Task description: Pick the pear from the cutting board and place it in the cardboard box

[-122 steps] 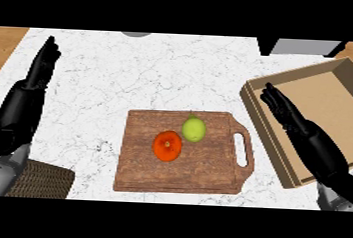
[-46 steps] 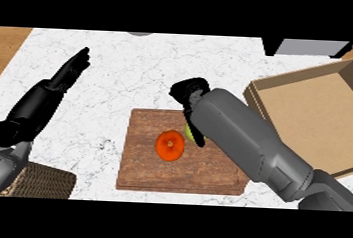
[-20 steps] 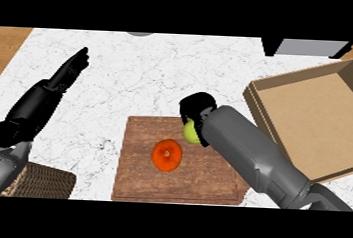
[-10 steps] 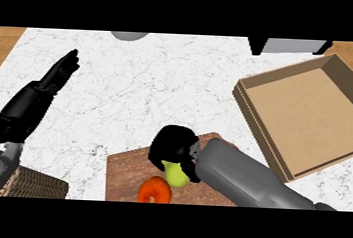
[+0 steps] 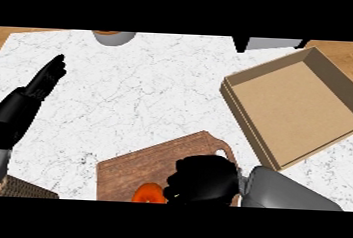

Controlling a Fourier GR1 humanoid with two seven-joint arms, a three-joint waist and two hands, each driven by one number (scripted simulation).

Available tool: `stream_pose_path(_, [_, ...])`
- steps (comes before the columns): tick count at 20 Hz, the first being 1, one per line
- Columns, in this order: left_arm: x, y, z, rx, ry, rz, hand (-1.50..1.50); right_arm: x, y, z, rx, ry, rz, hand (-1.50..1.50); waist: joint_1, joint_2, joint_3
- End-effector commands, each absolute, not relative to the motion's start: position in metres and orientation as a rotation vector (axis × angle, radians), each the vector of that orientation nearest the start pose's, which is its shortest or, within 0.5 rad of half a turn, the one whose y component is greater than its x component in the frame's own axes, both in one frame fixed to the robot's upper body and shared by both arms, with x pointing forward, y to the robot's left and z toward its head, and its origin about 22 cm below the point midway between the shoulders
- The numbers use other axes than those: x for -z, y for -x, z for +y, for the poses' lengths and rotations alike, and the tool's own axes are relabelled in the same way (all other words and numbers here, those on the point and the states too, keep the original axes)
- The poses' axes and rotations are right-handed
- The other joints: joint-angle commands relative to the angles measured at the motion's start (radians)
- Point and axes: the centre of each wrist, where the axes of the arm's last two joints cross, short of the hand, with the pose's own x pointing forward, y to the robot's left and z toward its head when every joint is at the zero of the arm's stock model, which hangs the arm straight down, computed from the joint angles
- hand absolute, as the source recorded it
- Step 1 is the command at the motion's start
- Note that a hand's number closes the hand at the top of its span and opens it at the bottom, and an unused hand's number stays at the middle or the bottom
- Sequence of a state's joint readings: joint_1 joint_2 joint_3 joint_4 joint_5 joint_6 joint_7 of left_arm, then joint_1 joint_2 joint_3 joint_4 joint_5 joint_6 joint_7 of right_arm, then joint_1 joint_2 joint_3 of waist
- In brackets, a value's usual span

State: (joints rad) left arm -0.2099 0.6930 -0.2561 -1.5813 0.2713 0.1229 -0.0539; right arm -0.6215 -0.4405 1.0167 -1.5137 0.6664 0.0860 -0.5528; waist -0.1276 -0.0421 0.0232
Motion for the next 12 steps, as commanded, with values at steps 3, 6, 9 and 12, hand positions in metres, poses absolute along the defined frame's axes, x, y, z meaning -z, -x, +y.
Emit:
stream_pose_path(3, [-0.073, -0.266, 0.306, 0.421, -0.216, -1.677, 0.00, -0.089, -0.234, -0.175, 2.126, 0.333, 2.316, 1.50, -0.026, 0.010, -0.018])
stream_pose_path(6, [-0.079, -0.265, 0.309, 0.430, -0.213, -1.699, 0.00, -0.106, -0.236, -0.221, 2.079, 0.212, 2.529, 1.50, -0.024, 0.022, -0.019])
stream_pose_path(9, [-0.079, -0.261, 0.306, 0.407, -0.202, -1.698, 0.00, -0.123, -0.239, -0.257, 2.067, 0.137, 2.767, 1.50, -0.010, 0.026, -0.021])
stream_pose_path(12, [-0.075, -0.258, 0.304, 0.449, -0.195, -1.712, 0.00, -0.148, -0.245, -0.291, 1.976, 0.038, 2.951, 1.50, 0.013, 0.031, -0.023])
